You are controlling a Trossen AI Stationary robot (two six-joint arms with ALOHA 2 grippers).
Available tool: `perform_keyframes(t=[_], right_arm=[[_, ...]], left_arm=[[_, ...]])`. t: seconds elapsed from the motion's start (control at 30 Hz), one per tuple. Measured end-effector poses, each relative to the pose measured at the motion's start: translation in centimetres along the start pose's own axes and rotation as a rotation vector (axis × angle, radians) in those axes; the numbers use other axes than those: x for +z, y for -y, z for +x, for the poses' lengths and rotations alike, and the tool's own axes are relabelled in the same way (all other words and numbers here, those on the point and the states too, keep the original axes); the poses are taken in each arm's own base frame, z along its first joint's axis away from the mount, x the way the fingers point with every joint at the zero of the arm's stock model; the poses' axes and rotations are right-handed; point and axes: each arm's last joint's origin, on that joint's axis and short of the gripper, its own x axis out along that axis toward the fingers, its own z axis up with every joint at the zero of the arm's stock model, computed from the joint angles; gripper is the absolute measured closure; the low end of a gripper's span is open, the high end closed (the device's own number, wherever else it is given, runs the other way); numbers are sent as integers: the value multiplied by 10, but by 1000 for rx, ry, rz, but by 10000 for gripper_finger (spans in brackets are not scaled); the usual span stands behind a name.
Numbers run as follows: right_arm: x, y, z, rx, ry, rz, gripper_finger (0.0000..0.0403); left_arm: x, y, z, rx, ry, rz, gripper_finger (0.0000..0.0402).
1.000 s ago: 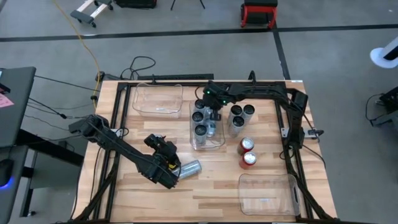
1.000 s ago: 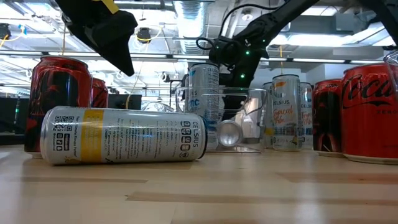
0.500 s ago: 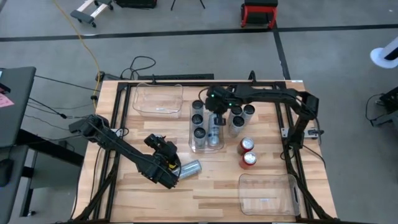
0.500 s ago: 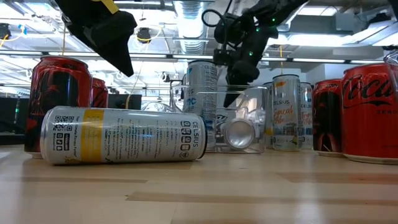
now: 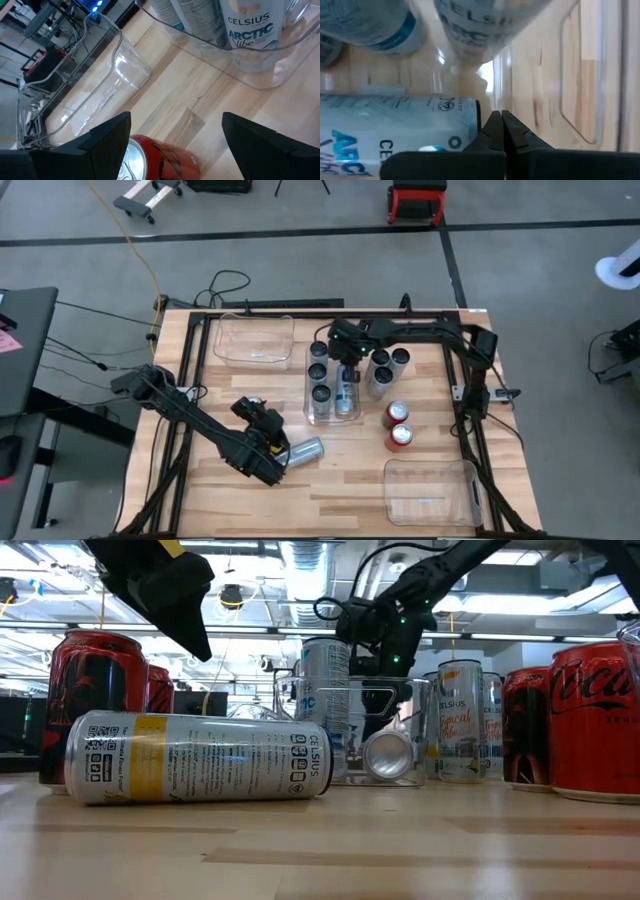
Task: Sort soda cans
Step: Adjust the white blue soda can
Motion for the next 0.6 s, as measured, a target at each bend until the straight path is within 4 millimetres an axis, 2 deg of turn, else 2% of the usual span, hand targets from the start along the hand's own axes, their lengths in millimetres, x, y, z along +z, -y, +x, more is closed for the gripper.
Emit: perform_keyframes(t=[0.13, 0.4, 0.6], right_arm=[[-3, -2, 2, 16, -30, -11, 403], [-4, -8, -16, 33, -68, -24, 403], [-2, -15, -19, 57, -82, -56, 403]], left_arm=[[0, -1, 0, 5, -1, 7, 95], [0, -1, 0, 8, -2, 13, 95], [0, -1, 0, 8, 1, 8, 95]])
